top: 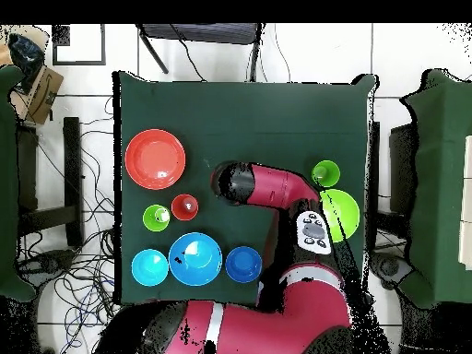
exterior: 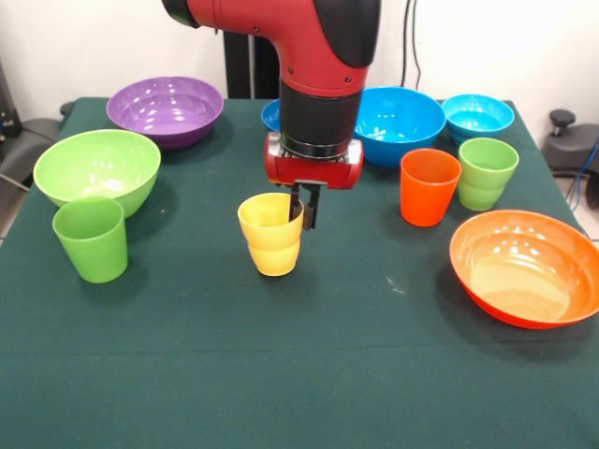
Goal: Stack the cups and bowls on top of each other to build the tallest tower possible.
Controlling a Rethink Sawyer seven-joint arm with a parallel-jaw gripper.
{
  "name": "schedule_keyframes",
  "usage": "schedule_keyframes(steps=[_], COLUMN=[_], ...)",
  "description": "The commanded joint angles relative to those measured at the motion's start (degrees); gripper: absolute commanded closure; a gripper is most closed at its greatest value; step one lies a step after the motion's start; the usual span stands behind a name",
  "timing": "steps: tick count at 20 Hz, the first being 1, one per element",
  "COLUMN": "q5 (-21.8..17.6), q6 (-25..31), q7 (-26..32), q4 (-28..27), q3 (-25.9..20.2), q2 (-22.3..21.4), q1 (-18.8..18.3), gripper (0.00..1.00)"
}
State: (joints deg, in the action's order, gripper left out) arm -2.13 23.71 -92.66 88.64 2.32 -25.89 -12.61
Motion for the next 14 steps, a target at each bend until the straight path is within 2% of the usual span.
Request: schedule_keyframes(steps=[1,14], q5=[-0.2,-0.3], q6=[1.0,0.1], q7=[-3.7,-3.7], q4=[-3.1,-2.2], q3=[-6.4,-7.3], q2=[2.4,2.4], q1=[-0.6,-1.5], gripper=[1.0,1.0])
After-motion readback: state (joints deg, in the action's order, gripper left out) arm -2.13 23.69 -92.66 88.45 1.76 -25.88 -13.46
